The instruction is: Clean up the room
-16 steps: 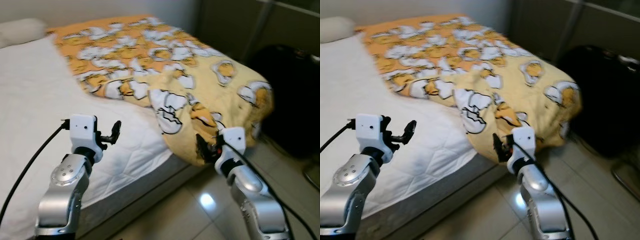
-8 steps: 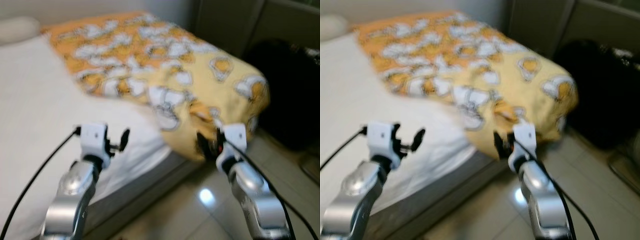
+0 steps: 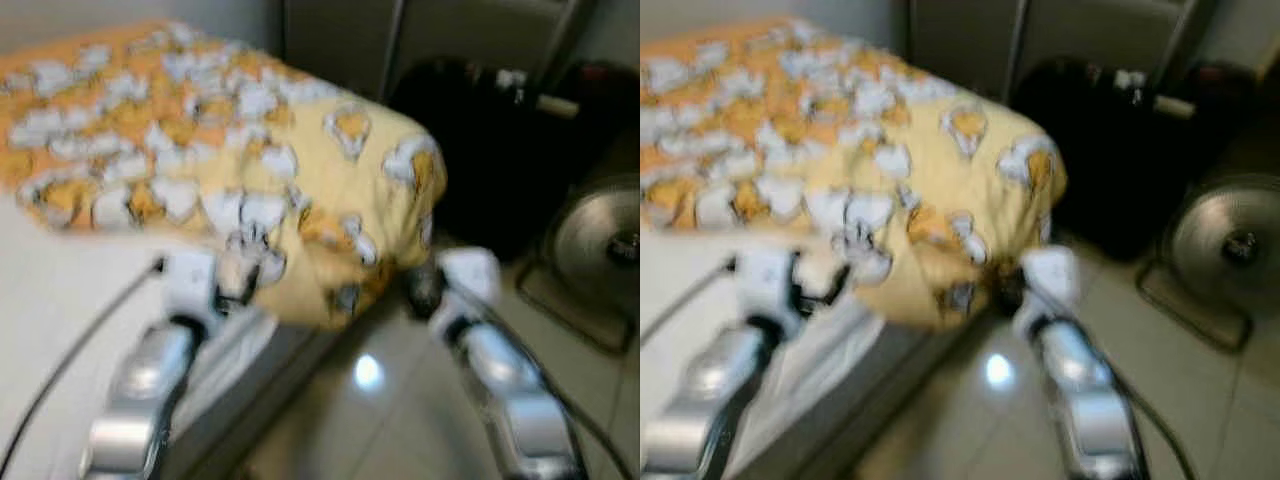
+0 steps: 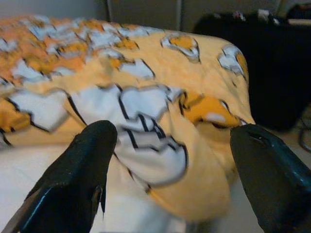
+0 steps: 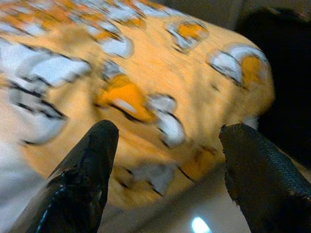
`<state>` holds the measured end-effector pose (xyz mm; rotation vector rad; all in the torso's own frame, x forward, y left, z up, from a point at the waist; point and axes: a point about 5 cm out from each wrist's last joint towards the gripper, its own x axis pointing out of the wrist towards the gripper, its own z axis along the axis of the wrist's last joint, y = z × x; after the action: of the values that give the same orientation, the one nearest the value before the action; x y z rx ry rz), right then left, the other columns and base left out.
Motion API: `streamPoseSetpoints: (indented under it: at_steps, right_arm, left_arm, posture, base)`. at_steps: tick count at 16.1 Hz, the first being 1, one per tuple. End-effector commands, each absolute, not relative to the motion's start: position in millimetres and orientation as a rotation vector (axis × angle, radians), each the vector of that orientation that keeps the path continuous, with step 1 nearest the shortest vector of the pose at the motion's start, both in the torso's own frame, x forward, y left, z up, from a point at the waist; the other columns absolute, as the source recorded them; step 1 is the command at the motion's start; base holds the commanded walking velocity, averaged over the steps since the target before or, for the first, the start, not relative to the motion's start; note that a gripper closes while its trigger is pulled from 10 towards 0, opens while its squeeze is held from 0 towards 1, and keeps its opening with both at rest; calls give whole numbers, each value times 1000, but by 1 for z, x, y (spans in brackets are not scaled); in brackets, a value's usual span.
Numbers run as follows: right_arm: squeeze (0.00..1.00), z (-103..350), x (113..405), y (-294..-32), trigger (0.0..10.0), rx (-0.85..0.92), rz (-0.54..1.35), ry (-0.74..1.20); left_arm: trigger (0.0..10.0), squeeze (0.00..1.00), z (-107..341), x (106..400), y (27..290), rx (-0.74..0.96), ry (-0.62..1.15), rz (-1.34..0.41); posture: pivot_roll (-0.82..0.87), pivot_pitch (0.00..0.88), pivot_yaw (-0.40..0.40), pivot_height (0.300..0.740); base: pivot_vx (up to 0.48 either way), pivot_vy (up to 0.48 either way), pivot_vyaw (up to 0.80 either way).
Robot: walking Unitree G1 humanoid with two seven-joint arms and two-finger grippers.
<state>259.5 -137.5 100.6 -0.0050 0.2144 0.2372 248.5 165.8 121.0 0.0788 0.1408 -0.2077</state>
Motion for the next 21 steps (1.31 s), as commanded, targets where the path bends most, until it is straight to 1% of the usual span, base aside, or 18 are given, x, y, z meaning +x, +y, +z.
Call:
streamPoseSetpoints:
  at_steps: [1, 9, 12, 18, 20, 21]
  right_arm:
    - [0, 100, 259, -151, 10000, -24, 193, 215]
    - [0, 99, 259, -152, 10000, -52, 207, 219]
    - [0, 99, 259, -150, 10000, -105, 234, 222]
    - [0, 98, 261, -148, 10000, -113, 262, 217]
    - [0, 98, 260, -148, 10000, -75, 257, 218]
    - [0, 97, 260, -148, 10000, -74, 263, 220]
  left_arm:
    - [10000, 165, 126, 250, 157, 76, 114, -233]
    - [10000, 165, 125, 249, 156, 72, 121, -225]
    - [10000, 173, 124, 248, 156, 71, 122, -221]
    - [10000, 165, 124, 247, 157, 72, 123, -220]
    - [10000, 161, 124, 247, 157, 65, 121, -220]
    - [10000, 141, 124, 246, 157, 28, 111, -210]
  posture:
    - [35, 0, -3, 740]
    - [30, 0, -9, 740]
    - [32, 0, -10, 740]
    - [36, 0, -12, 740]
    - [36, 0, -14, 740]
    - [35, 0, -14, 740]
  base:
    - [274, 0, 0]
    - [278, 0, 0]
    - [275, 0, 0]
    - [277, 0, 800]
    - [244, 0, 0]
    - [0, 0, 0]
